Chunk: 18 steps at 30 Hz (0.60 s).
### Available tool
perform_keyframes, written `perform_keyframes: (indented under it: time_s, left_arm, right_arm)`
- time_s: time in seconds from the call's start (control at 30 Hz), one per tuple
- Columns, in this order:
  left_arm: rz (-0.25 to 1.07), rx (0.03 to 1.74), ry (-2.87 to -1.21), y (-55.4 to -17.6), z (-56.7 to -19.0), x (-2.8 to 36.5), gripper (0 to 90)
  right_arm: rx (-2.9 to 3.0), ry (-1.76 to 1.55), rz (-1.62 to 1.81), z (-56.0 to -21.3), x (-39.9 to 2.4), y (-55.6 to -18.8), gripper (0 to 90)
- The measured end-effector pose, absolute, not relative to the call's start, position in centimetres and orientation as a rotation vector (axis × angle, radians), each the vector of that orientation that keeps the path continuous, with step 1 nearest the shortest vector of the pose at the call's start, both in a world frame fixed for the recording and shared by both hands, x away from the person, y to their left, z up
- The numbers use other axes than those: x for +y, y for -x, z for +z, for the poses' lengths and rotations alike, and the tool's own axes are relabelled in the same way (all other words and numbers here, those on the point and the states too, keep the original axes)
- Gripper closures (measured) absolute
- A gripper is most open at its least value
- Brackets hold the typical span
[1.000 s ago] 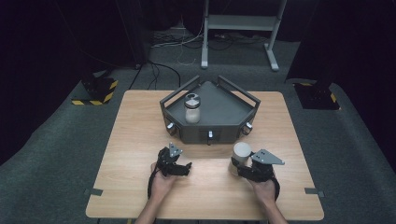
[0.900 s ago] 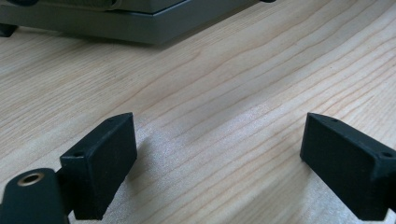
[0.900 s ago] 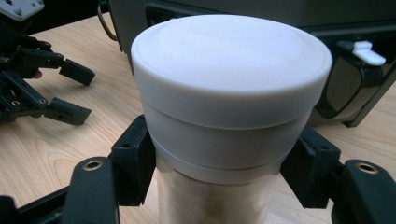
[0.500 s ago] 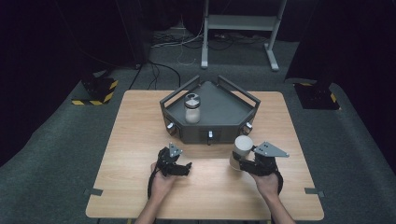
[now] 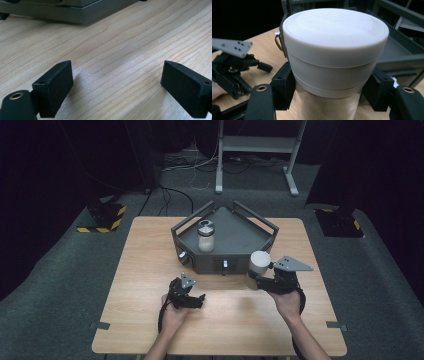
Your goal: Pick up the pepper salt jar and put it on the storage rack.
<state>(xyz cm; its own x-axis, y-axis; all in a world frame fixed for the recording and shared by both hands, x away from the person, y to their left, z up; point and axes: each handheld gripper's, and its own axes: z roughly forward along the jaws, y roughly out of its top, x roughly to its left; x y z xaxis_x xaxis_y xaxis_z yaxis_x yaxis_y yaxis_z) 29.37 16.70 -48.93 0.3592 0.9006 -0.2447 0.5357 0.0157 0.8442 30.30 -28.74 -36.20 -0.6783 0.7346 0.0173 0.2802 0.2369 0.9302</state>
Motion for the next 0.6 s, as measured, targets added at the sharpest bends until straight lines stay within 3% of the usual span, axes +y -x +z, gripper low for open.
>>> perform_keyframes:
  time_s: [0.6]
  left_arm:
    - [0.471, 1.302, -1.650, -29.4, -48.9, 16.7, 10.7]
  right_arm:
    - [2.080, -0.929, 1.483, -31.3, -27.9, -34.2, 34.5]
